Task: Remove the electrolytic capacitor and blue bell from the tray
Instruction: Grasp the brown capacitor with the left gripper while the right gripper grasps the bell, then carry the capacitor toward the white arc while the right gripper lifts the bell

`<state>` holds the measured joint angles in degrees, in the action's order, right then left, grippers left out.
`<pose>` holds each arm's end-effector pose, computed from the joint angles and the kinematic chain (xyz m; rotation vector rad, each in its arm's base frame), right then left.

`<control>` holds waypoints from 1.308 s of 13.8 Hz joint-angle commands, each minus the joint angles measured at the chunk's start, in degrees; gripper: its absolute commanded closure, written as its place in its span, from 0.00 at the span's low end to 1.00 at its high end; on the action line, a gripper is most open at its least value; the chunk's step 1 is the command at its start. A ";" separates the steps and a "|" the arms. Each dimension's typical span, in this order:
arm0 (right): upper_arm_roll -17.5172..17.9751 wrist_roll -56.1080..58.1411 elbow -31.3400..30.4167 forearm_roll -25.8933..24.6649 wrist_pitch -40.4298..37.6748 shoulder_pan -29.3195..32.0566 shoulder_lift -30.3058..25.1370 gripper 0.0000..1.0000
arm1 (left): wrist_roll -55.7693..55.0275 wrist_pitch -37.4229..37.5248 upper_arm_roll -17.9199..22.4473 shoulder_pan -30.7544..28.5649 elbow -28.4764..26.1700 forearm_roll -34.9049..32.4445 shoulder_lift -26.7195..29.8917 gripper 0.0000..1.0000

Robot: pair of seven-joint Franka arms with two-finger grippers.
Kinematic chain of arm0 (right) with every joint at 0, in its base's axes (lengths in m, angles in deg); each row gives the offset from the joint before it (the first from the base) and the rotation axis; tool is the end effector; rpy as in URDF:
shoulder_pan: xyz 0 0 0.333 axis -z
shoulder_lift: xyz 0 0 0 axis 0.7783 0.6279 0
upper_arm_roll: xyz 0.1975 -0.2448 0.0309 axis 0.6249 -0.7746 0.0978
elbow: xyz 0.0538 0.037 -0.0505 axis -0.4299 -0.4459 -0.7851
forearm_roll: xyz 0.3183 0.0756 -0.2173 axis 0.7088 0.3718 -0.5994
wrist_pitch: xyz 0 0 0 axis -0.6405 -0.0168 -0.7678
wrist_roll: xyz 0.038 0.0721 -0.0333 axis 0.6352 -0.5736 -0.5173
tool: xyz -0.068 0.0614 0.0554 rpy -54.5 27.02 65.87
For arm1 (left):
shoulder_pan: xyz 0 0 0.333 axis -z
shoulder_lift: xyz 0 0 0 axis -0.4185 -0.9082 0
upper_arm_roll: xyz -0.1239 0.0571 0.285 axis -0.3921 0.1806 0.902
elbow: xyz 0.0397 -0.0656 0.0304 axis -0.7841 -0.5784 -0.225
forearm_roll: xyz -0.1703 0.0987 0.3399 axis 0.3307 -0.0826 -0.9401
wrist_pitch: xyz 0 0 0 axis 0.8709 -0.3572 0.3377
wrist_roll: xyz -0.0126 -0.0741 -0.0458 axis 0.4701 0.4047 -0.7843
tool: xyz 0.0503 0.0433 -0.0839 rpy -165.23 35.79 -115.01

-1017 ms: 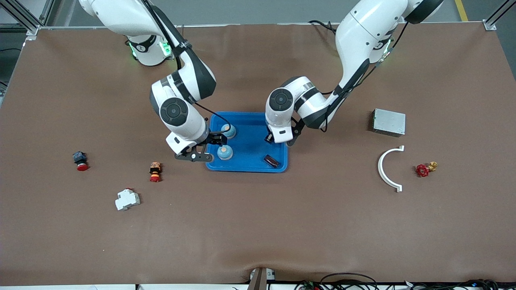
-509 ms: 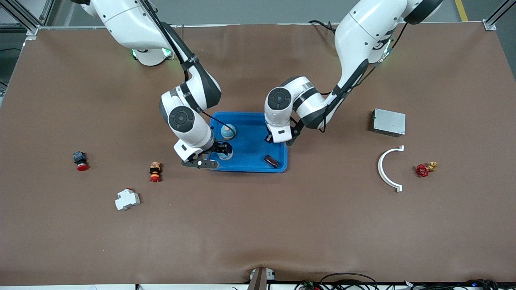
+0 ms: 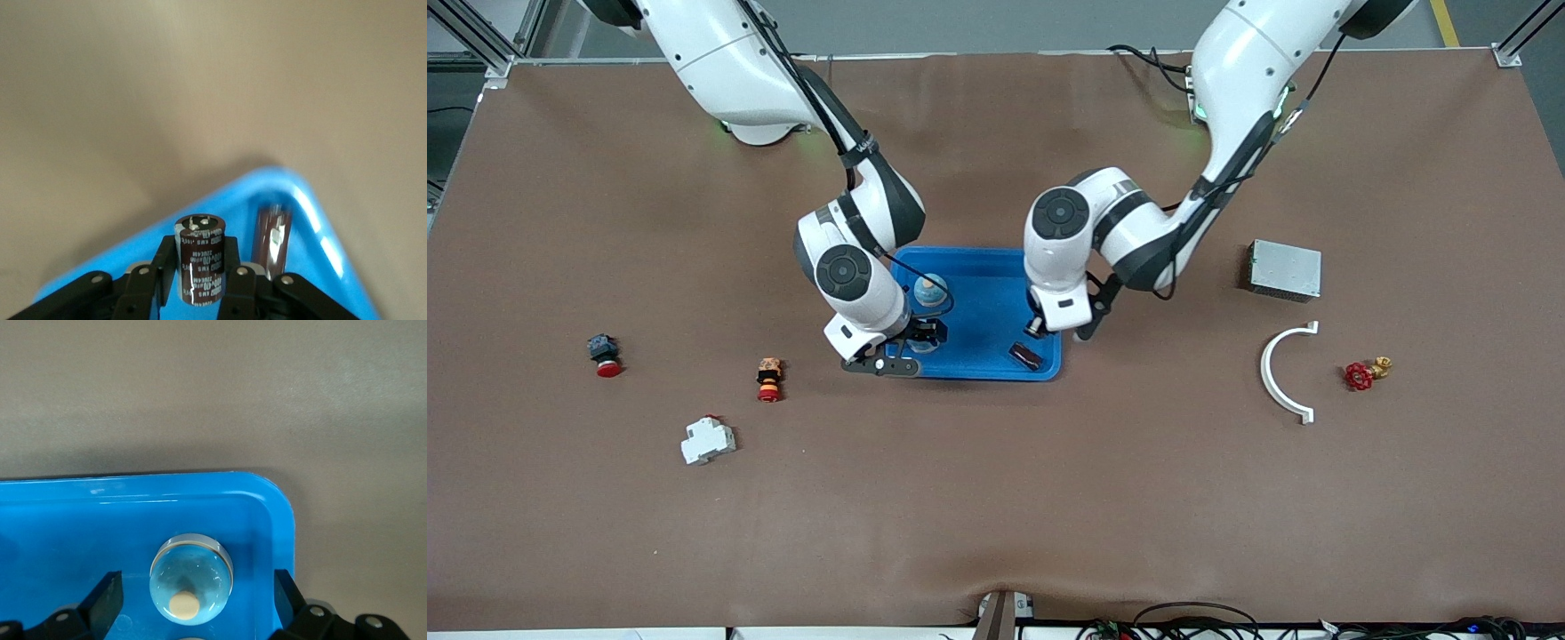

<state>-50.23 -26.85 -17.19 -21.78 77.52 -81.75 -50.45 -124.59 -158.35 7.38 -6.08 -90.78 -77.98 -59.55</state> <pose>0.5554 0.3535 0.2238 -3.0726 0.1256 0.1036 0.5200 -0.4242 0.2701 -2.7196 -1.5287 -0.0968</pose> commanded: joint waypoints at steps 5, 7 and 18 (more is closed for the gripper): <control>-0.44 -0.61 1.46 0.52 1.61 -1.35 3.15 0.00 | 12.90 12.46 -0.67 -11.44 -2.25 -0.74 5.41 1.00; -0.44 -0.61 2.08 0.52 1.52 -1.61 3.76 0.00 | 16.49 12.47 -0.67 -15.22 -3.31 -0.83 5.41 1.00; -0.44 -0.52 2.34 0.52 2.40 -2.32 5.43 0.00 | 44.96 11.41 -0.49 -31.84 -5.95 -0.91 4.62 1.00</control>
<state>-50.23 -26.86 -16.14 -21.78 79.82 -83.15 -45.94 -84.81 -146.44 7.52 -35.20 -95.78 -77.99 -55.58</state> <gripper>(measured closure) 0.000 0.670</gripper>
